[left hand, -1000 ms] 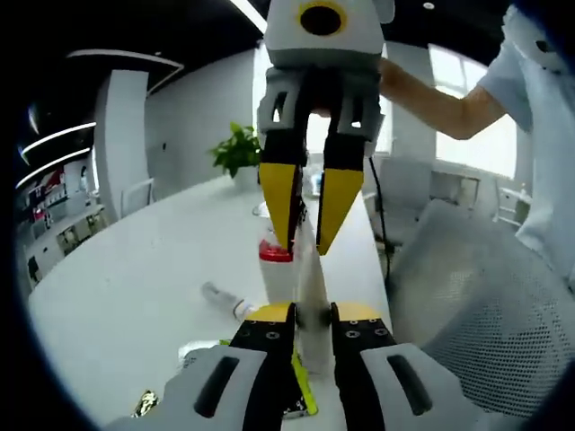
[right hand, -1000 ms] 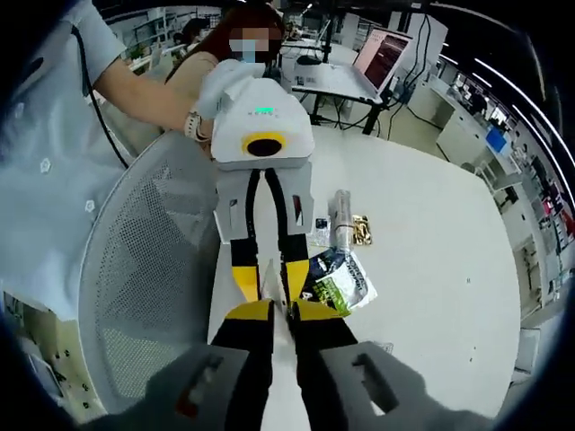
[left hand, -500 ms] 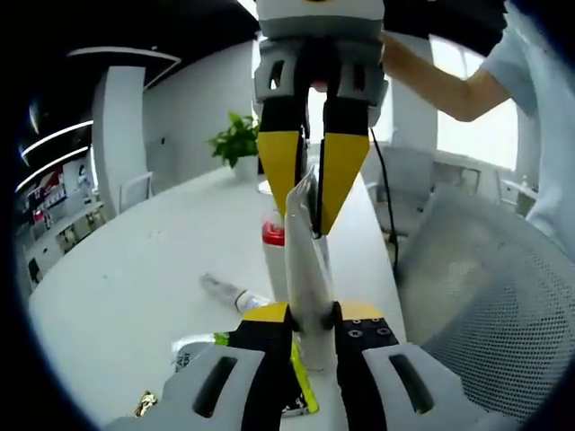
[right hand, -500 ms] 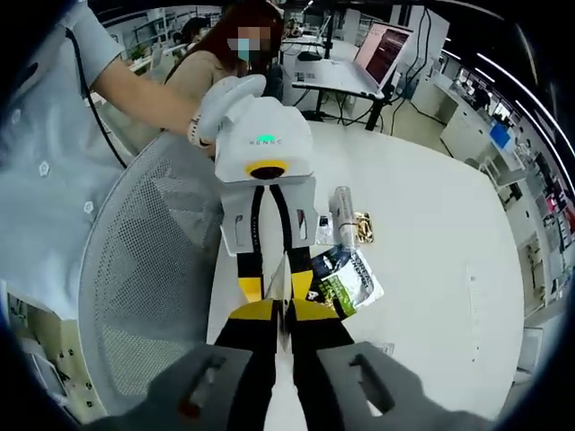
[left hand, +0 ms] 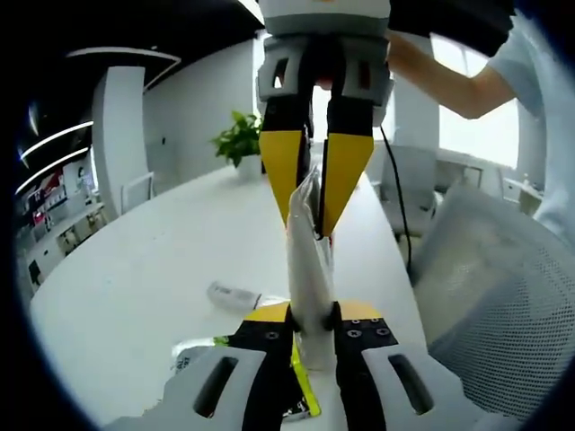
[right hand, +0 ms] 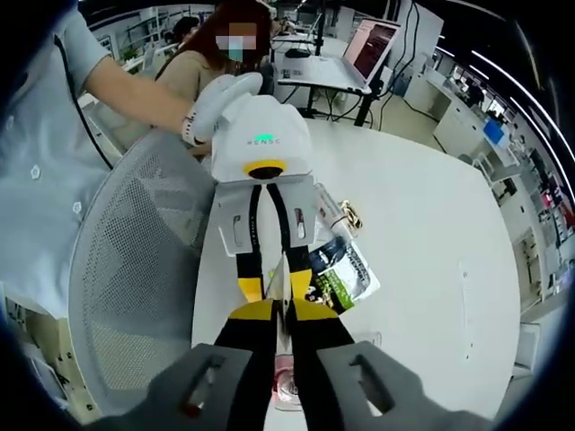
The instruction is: Arrange the skincare products in the storage area until every visible bottle or jar stands upright without overlapping.
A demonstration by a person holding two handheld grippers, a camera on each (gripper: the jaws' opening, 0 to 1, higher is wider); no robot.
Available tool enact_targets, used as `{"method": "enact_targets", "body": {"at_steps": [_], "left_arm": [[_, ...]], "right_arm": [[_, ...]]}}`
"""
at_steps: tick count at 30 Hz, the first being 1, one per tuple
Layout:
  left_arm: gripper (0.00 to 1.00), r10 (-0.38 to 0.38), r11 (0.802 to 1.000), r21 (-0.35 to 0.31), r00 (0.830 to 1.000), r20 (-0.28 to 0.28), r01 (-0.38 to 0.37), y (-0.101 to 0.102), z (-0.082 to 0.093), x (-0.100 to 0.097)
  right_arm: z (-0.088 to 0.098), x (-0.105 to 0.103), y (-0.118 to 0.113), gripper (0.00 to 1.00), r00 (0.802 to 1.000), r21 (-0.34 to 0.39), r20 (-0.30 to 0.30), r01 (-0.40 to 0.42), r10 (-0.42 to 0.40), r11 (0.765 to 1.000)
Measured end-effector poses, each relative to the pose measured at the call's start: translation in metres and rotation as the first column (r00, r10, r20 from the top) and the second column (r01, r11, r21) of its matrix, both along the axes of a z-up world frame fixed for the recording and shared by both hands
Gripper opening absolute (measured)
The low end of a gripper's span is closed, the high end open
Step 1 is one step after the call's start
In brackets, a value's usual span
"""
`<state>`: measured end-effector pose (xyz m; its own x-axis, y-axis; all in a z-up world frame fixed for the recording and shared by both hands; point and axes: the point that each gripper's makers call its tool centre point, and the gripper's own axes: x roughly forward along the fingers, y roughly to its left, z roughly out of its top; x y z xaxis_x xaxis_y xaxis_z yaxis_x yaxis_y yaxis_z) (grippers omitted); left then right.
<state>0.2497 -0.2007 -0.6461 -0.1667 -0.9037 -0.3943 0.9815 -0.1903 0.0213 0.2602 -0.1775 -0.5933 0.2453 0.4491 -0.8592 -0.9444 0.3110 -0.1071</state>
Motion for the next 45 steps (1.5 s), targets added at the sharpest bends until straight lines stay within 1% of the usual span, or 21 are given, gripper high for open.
{"method": "enact_targets", "body": {"at_steps": [10, 17, 22, 26, 30, 35, 40, 42, 44, 45], "left_arm": [[0.13, 0.014, 1.000, 0.001, 1.000, -0.011, -0.014, -0.009, 0.000, 0.012], [0.12, 0.023, 1.000, 0.002, 0.999, -0.030, -0.023, -0.009, 0.000, 0.010], [0.12, 0.013, 1.000, 0.002, 0.999, -0.046, -0.013, -0.011, 0.000, 0.007], [0.12, 0.013, 1.000, -0.002, 0.999, -0.052, -0.013, -0.013, 0.000, 0.006], [0.12, 0.007, 1.000, -0.004, 0.999, -0.054, -0.008, -0.015, 0.000, 0.004], [0.12, 0.002, 1.000, -0.005, 0.998, -0.056, -0.002, -0.015, 0.000, 0.003], [0.12, -0.005, 1.000, -0.011, 0.998, -0.060, 0.005, -0.017, 0.000, 0.001], [0.12, -0.004, 1.000, -0.012, 0.998, -0.063, 0.003, -0.017, 0.000, 0.001], [0.12, -0.001, 1.000, -0.014, 0.998, -0.068, 0.000, -0.017, 0.000, 0.001], [0.12, -0.001, 1.000, -0.015, 0.998, -0.069, 0.000, -0.017, 0.000, 0.001]], "right_arm": [[-0.001, 0.013, -0.010, 0.06, 1.000, -0.015, -0.011, 0.015, -0.015, 1.000], [-0.001, 0.010, -0.010, 0.06, 0.999, -0.027, -0.039, 0.005, -0.006, 1.000], [-0.002, 0.008, -0.013, 0.06, 0.997, -0.044, -0.078, 0.004, -0.007, 0.999], [-0.002, 0.006, -0.015, 0.07, 0.996, -0.051, -0.087, 0.000, -0.004, 0.999], [-0.001, 0.005, -0.016, 0.07, 0.996, -0.076, -0.093, -0.013, 0.006, 0.997], [0.002, 0.003, -0.018, 0.06, 0.994, -0.091, -0.109, -0.011, 0.001, 0.996], [0.005, 0.000, -0.021, 0.06, 0.994, -0.104, -0.107, -0.015, 0.004, 0.995], [0.010, 0.000, -0.023, 0.06, 0.995, -0.096, -0.100, -0.008, -0.001, 0.995], [0.017, -0.003, -0.024, 0.09, 0.995, -0.077, -0.095, -0.003, -0.004, 0.997], [0.021, -0.003, -0.025, 0.11, 0.997, -0.069, -0.082, 0.000, -0.005, 0.998]]}}
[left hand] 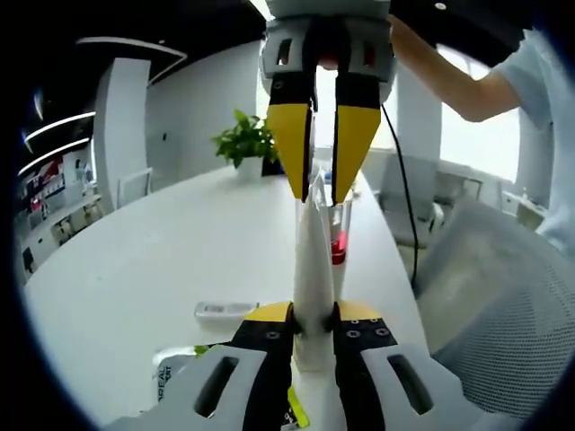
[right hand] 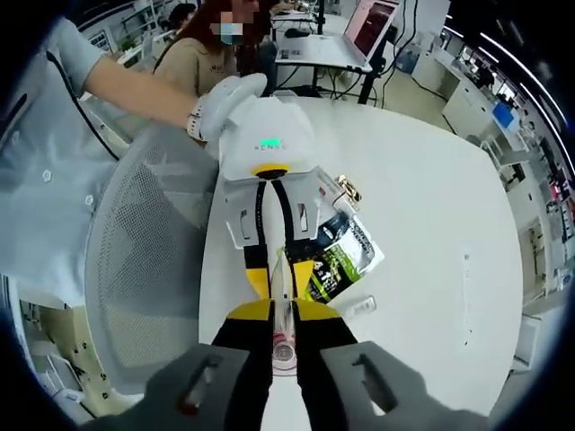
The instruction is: Arrange the skincare products in the storage area until every visible bottle or jar stands upright without overlapping.
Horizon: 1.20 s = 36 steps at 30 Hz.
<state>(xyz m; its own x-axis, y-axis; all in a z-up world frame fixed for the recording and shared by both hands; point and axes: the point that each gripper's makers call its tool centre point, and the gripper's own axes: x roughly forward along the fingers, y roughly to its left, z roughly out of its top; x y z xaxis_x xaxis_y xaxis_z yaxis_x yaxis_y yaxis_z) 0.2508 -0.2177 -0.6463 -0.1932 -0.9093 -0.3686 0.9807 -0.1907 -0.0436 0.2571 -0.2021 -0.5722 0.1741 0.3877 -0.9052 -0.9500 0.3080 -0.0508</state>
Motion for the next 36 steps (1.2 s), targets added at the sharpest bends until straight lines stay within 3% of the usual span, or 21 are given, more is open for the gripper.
{"method": "enact_targets", "body": {"at_steps": [10, 18, 24, 36], "left_arm": [[0.13, -0.006, 1.000, 0.000, 1.000, -0.005, 0.006, 0.000, 0.000, 0.000], [0.13, -0.024, 1.000, -0.003, 1.000, -0.005, 0.024, 0.001, 0.000, -0.002], [0.14, -0.019, 1.000, -0.012, 1.000, -0.017, 0.019, 0.000, 0.000, -0.002], [0.14, -0.047, 0.999, -0.020, 0.998, -0.034, 0.046, 0.000, 0.000, -0.004]], "right_arm": [[0.010, -0.006, -0.020, 0.33, 0.991, 0.007, 0.083, 0.105, -0.105, 0.994], [0.008, -0.016, -0.030, 0.34, 0.983, 0.034, 0.092, 0.156, -0.159, 0.987], [0.005, -0.021, -0.034, 0.44, 0.974, 0.048, 0.107, 0.194, -0.198, 0.980], [0.001, -0.029, -0.038, 0.45, 0.963, 0.082, 0.107, 0.238, -0.246, 0.968]]}}
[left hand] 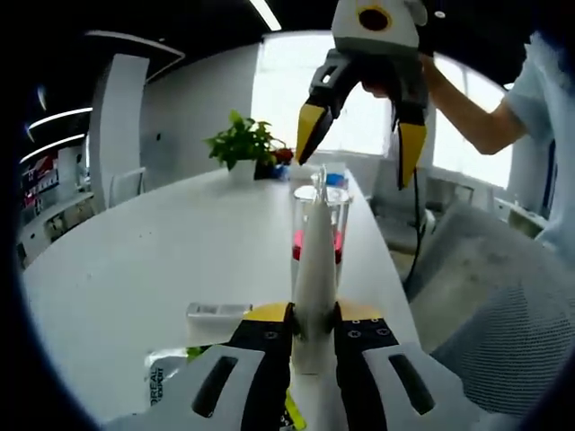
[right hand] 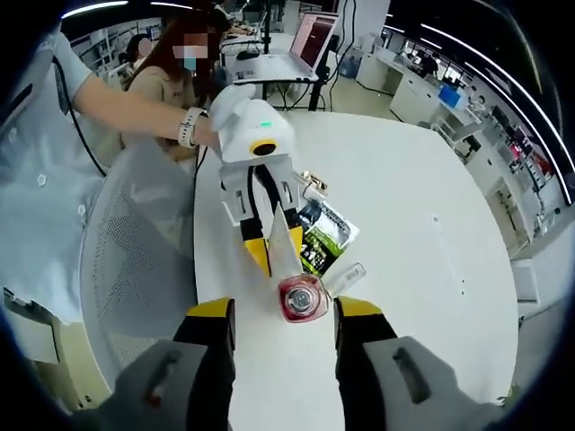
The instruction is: Arrange the skincare products in the storage area until every visible bottle or jar stands upright without overlapping.
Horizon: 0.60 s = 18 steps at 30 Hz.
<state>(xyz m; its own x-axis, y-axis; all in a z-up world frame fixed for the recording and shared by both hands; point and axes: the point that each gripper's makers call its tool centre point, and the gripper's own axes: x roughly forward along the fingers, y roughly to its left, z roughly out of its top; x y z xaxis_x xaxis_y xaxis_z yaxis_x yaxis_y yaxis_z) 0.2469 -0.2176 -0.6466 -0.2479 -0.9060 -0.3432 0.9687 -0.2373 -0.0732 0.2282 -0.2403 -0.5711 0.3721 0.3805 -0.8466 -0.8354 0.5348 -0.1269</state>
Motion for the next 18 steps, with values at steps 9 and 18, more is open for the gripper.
{"method": "enact_targets", "body": {"at_steps": [9, 18], "left_arm": [[0.15, 0.003, 1.000, 0.003, 1.000, 0.001, -0.003, -0.0006, -0.0006, -0.0002], [0.25, 0.027, 0.999, 0.025, 1.000, 0.016, -0.027, 0.0031, -0.0018, 0.0013]], "right_arm": [[-0.0033, -0.0035, -0.0021, 0.52, 1.000, 0.014, 0.004, 0.026, -0.026, 1.000], [-0.0082, -0.0040, -0.0035, 0.62, 0.995, 0.054, 0.024, 0.095, -0.096, 0.994]]}}
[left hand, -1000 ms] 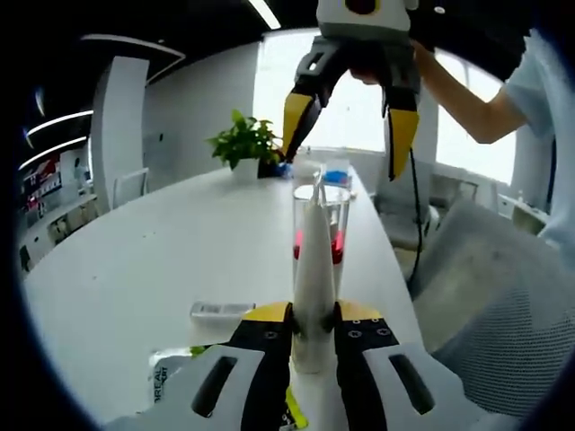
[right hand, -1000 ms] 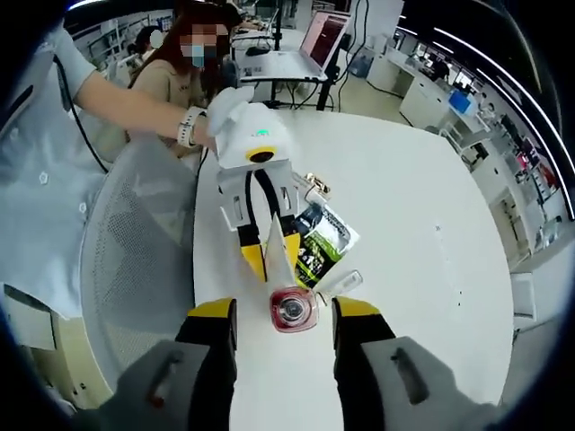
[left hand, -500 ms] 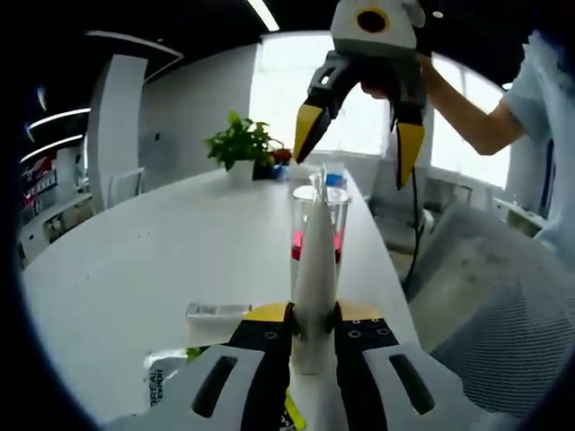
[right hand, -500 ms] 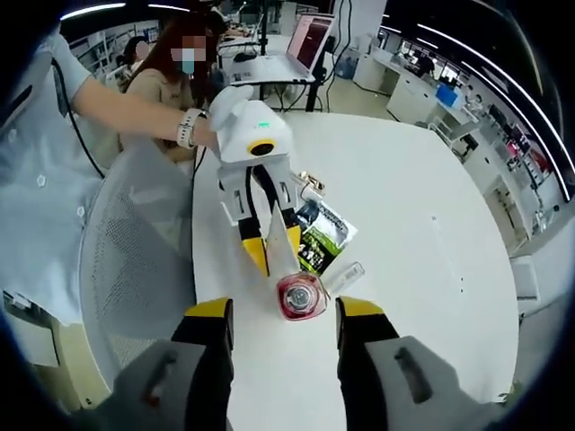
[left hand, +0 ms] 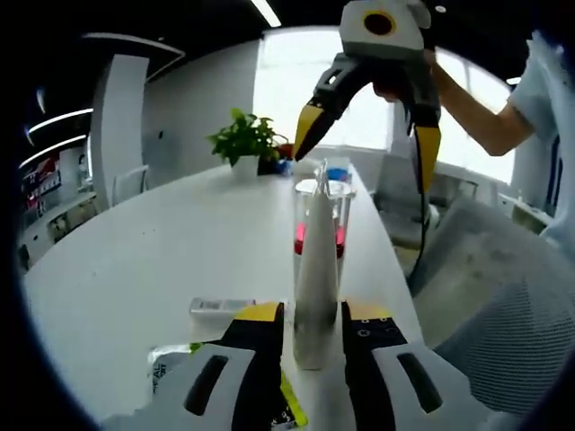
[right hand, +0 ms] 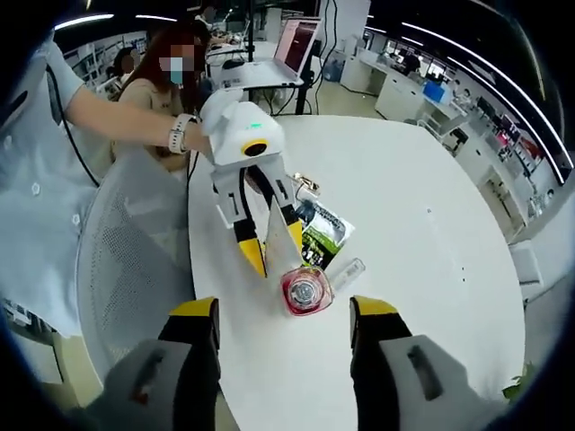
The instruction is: Arrange the skincare products in the storage area until every visible bottle or jar stands upright without overlapping.
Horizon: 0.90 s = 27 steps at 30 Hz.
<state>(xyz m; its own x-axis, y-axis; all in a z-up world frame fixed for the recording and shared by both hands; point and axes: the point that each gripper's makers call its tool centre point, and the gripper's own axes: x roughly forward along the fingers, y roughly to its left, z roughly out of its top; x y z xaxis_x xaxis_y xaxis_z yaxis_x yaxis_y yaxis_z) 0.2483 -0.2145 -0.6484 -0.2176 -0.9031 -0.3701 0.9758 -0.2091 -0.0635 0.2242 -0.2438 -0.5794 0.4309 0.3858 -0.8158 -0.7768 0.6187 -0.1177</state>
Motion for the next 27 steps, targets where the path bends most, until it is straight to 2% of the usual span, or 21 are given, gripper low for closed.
{"method": "enact_targets", "body": {"at_steps": [3, 5, 9, 12, 17, 20, 23, 27], "left_arm": [[0.31, 0.021, 1.000, 0.021, 1.000, 0.015, -0.022, 0.005, -0.001, 0.004], [0.29, 0.044, 0.999, 0.025, 0.998, 0.034, -0.045, 0.009, 0.000, 0.007], [0.33, 0.097, 0.995, 0.024, 0.994, 0.038, -0.098, 0.017, 0.008, 0.014], [0.35, 0.120, 0.992, 0.035, 0.990, 0.068, -0.122, 0.024, 0.015, 0.017], [0.49, 0.143, 0.986, 0.067, 0.984, 0.104, -0.151, 0.037, 0.020, 0.018], [0.50, 0.177, 0.981, 0.059, 0.978, 0.111, -0.184, 0.046, 0.030, 0.022], [0.53, 0.209, 0.974, 0.062, 0.972, 0.110, -0.216, 0.053, 0.037, 0.026], [0.58, 0.241, 0.966, 0.061, 0.961, 0.139, -0.251, 0.062, 0.043, 0.030]], "right_arm": [[-0.005, -0.001, -0.003, 0.65, 1.000, 0.008, -0.007, 0.027, -0.026, 1.000], [-0.005, -0.001, -0.004, 0.68, 0.999, 0.021, 0.004, 0.042, -0.042, 0.999], [-0.005, -0.002, -0.006, 0.71, 0.996, 0.048, 0.019, 0.082, -0.083, 0.995], [-0.006, -0.002, -0.008, 0.73, 0.993, 0.059, 0.035, 0.108, -0.110, 0.992], [-0.002, -0.004, -0.011, 0.77, 0.987, 0.087, 0.059, 0.143, -0.148, 0.986], [0.000, -0.003, -0.014, 0.80, 0.981, 0.107, 0.074, 0.173, -0.182, 0.979], [0.001, -0.002, -0.015, 0.83, 0.977, 0.117, 0.089, 0.183, -0.194, 0.976], [0.006, -0.004, -0.008, 0.87, 0.975, 0.145, 0.114, 0.173, -0.190, 0.974]]}}
